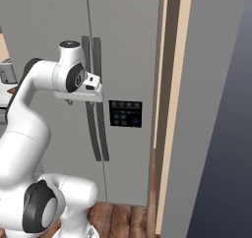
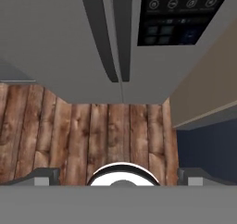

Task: Retrieve a lemon from the fridge and place it on the cutting board with the fish.

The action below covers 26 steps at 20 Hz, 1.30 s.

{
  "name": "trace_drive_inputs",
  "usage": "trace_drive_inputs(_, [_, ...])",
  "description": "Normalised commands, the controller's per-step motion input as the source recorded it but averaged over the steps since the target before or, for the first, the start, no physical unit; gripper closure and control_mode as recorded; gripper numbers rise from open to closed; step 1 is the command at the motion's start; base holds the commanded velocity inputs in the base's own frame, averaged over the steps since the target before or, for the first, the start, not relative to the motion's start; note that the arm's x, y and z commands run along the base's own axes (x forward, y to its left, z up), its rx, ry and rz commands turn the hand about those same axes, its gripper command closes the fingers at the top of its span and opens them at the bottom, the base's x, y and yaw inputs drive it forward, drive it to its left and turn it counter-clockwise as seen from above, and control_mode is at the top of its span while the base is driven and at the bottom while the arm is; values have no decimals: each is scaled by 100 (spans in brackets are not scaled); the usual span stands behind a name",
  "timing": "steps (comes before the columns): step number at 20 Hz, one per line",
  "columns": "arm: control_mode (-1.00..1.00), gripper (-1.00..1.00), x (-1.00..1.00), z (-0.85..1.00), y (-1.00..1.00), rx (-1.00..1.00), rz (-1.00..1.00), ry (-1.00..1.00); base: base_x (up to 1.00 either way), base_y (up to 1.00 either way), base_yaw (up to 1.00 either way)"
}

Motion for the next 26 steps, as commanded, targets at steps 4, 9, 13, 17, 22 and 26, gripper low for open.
trace_drive_inputs(4, [100, -100, 0, 0, 0, 0, 0, 0, 0, 15, 0])
trace_drive_inputs(9, [-100, -100, 5, 0, 11, 0, 0, -3, 0, 2, 0])
trace_drive_inputs(13, [-100, -100, 20, 0, 24, 0, -4, -4, 0, 0, 0])
trace_drive_inputs(17, [-100, -100, 30, -3, 11, 0, -10, 0, 0, 0, 0])
trace_drive_inputs(22, [-100, -100, 43, -11, -6, 0, -3, -2, 0, 0, 0])
trace_drive_inputs(26, [-100, -100, 41, -20, -20, 0, 0, -23, 0, 0, 0])
